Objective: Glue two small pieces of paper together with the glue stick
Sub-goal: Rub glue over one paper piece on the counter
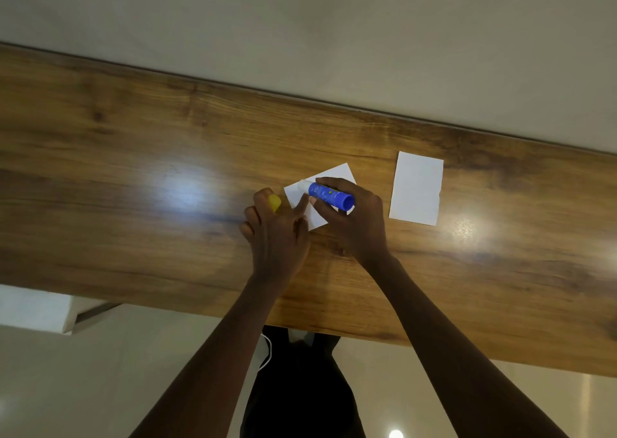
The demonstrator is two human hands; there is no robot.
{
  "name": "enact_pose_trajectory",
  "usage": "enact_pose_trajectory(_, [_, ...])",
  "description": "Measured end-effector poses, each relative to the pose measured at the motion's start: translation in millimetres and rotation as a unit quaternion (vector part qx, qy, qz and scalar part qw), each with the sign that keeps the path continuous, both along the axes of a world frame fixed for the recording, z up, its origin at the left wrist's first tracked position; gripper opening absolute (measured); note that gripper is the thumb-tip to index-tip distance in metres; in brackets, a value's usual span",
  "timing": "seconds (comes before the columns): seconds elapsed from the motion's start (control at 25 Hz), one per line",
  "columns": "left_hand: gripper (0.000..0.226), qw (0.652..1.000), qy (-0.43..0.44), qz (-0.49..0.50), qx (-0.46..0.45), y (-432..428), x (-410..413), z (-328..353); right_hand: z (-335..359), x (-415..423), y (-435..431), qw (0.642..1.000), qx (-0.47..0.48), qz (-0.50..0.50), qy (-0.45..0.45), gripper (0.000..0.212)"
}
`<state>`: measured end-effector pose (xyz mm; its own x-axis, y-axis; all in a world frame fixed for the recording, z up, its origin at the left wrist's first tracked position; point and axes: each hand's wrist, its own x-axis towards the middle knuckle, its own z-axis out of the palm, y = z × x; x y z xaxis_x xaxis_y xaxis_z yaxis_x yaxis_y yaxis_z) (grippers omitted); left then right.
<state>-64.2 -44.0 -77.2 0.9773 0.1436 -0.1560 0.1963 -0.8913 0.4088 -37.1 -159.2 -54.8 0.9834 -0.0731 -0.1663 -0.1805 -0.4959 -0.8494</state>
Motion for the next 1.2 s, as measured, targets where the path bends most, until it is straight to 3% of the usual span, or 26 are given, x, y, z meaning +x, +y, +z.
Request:
enact_pose_trajectory(0.52, [0.007,1.0,0.008,0.025,-0.016,3,-1,-5,-5,6,12,0.997,-0.025,0.059,0.034,0.03])
enact_pose_trajectory(0.96, [0.014,1.0,0.015,0.024,-0.004,4,0,-4,-4,10,8,0.996,-0.055,0.051,0.049,0.029])
enact_pose_trajectory(1.2, [0.035,1.0,0.022,0.003,-0.001,5,1,-3,-5,15,-9,0.997,-0.074,0.021,0.03,0.032])
